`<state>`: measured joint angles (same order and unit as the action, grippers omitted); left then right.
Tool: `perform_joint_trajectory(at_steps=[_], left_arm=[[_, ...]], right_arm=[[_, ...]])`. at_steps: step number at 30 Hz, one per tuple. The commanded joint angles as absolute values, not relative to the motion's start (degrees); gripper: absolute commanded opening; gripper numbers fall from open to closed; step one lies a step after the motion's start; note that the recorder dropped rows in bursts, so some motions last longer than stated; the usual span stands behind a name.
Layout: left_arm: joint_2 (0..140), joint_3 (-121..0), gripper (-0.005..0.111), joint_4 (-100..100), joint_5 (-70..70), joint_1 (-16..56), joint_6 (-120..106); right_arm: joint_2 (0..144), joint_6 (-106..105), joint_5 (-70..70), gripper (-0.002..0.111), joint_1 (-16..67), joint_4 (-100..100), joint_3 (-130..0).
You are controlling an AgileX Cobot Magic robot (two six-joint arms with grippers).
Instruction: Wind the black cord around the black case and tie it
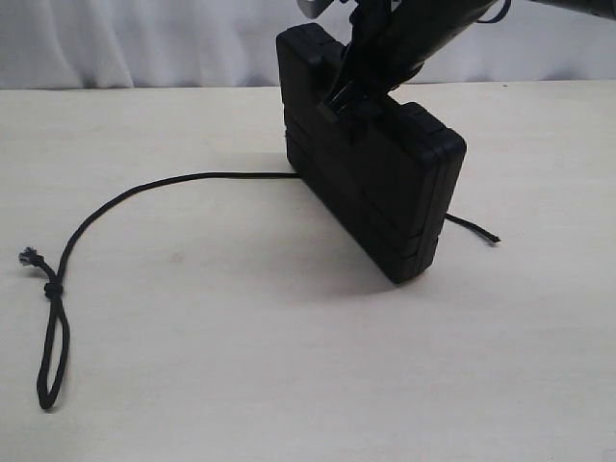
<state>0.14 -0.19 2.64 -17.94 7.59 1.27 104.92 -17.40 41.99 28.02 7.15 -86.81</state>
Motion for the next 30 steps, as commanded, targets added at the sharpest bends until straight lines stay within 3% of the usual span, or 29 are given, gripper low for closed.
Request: perform_joint_trajectory(at_steps=[1, 30], left_arm=[[0.00, 0.00, 0.000, 2.48, -17.46, 8.06, 1.32], [0.00, 0.00, 0.000, 2.50, -17.46, 8.06, 1.32]], right_arm=[[110.47, -15.33, 58.76, 0.004, 27.86, 3.85, -83.14], [110.47, -13.87, 58.05, 0.004, 27.86, 3.85, -83.26]])
